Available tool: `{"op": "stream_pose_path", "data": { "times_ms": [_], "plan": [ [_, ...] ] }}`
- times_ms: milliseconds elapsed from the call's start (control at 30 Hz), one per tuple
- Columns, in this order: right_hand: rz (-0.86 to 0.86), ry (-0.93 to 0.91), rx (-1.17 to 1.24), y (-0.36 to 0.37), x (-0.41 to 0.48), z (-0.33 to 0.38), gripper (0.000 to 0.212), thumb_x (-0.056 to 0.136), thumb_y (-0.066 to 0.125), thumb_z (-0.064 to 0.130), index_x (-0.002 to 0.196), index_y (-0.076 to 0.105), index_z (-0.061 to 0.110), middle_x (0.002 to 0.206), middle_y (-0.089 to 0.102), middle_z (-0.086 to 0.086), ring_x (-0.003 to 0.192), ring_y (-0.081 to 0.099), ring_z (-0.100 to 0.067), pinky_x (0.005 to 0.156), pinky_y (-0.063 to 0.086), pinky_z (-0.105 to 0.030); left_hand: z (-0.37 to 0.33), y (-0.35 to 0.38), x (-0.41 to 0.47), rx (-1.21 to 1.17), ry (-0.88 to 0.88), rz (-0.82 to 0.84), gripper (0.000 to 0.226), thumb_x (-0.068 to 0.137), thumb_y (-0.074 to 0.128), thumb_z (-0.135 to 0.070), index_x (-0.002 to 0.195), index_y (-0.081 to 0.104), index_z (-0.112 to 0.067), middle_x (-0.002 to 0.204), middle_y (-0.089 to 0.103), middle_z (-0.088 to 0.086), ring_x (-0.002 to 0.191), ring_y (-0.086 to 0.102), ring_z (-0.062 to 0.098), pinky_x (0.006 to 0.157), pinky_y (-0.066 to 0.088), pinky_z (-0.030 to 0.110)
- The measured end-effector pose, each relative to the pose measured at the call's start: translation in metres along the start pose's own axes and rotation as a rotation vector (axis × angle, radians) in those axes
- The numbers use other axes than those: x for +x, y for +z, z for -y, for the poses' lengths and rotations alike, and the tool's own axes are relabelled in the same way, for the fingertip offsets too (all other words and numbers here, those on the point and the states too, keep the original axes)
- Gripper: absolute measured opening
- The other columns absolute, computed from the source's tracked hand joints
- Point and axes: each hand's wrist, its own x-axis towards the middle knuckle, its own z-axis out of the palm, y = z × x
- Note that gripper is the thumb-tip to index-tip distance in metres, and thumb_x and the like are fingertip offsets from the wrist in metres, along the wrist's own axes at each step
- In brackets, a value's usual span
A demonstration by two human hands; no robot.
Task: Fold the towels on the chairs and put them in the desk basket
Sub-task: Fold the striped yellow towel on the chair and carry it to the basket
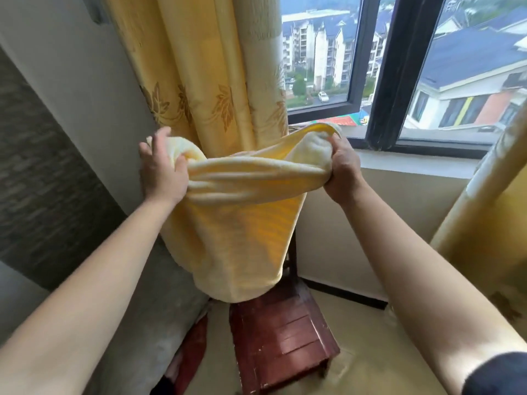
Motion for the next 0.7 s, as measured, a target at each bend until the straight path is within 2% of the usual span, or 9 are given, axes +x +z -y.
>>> {"op": "stream_pose_path", "data": {
  "times_ms": [67,133,200,300,367,433,533,633,700],
  "plan": [
    [-0.205,-0.024,0.009,-0.009,-0.005,-0.005,0.037,0.103,0.045,0.032,0.128,0.062,0.011,0.118,0.070,-0.012,0.110,0.068,-0.029,0.094,0.057,-0.043,0.015,0.014,-0.011,0.268,0.071,0.479,0.044,0.086,0.055,-0.025,0.129,0.056,-0.021,0.131,0.053,0.015,0.116,0.053,0.035,0.093,0.045,0.038],
    [-0.422,-0.022,-0.020,-0.025,-0.010,-0.015,0.031,0.097,0.047,0.027,0.118,0.066,0.014,0.114,0.070,-0.009,0.103,0.068,-0.027,0.093,0.057,-0.043,0.020,0.025,-0.035,0.463,0.048,1.063,0.033,0.089,0.052,-0.020,0.120,0.062,-0.028,0.123,0.060,0.006,0.100,0.059,0.024,0.076,0.052,0.032],
    [-0.580,0.065,-0.039,-0.044,-0.017,-0.028,0.026,0.090,0.049,0.024,0.103,0.069,0.016,0.110,0.070,-0.008,0.096,0.067,-0.028,0.090,0.058,-0.043,0.023,0.039,-0.071,0.537,0.020,1.320,0.024,0.092,0.049,-0.020,0.108,0.068,-0.023,0.104,0.064,0.002,0.081,0.057,0.017,0.058,0.044,0.025],
    [-0.619,0.221,-0.039,-0.074,-0.025,-0.045,0.019,0.093,0.045,0.017,0.091,0.063,0.014,0.103,0.063,-0.006,0.089,0.060,-0.026,0.080,0.052,-0.033,0.034,0.061,-0.106,0.632,0.106,1.302,0.032,0.092,0.042,-0.036,0.076,0.062,-0.016,0.103,0.070,0.011,0.076,0.053,0.019,0.056,0.034,0.028],
    [-0.622,0.270,-0.020,-0.088,-0.029,-0.052,0.022,0.099,0.036,0.014,0.083,0.051,0.015,0.090,0.054,-0.004,0.076,0.051,-0.024,0.066,0.043,-0.030,0.037,0.070,-0.111,0.570,0.064,1.254,0.060,0.090,0.032,-0.060,0.085,0.068,-0.012,0.103,0.071,0.010,0.084,0.061,0.023,0.061,0.037,0.031],
    [-0.660,0.271,0.041,-0.102,-0.031,-0.057,0.027,0.096,0.035,0.008,0.072,0.043,0.016,0.082,0.048,-0.002,0.063,0.042,-0.021,0.056,0.036,-0.029,0.033,0.072,-0.110,0.467,0.012,1.187,0.082,0.089,0.023,-0.078,0.080,0.070,-0.011,0.089,0.071,0.008,0.084,0.063,0.024,0.063,0.038,0.032],
    [-0.708,0.177,0.028,-0.118,-0.031,-0.066,0.024,0.087,0.044,0.003,0.072,0.058,0.016,0.092,0.059,-0.008,0.068,0.053,-0.023,0.063,0.045,-0.032,0.038,0.069,-0.101,0.464,0.177,1.111,0.095,0.069,0.013,-0.097,0.074,0.066,-0.018,0.081,0.068,0.001,0.079,0.062,0.019,0.070,0.048,0.034],
    [-0.720,0.160,0.000,-0.135,-0.035,-0.077,0.019,0.092,0.051,0.014,0.081,0.065,0.019,0.094,0.065,-0.006,0.074,0.061,-0.023,0.067,0.050,-0.032,0.058,0.066,-0.102,0.565,0.355,1.080,0.089,0.054,0.039,-0.102,0.101,0.062,-0.030,0.100,0.052,-0.006,0.102,0.057,0.020,0.085,0.050,0.036],
    [-0.723,0.235,-0.059,-0.150,-0.033,-0.092,0.016,0.093,0.053,0.014,0.084,0.066,0.018,0.090,0.064,-0.006,0.072,0.062,-0.022,0.066,0.051,-0.033,0.077,0.070,-0.115,0.695,0.474,1.064,0.060,0.070,0.060,-0.074,0.111,0.060,-0.031,0.112,0.044,-0.003,0.116,0.049,0.022,0.091,0.045,0.035]
  ]
}}
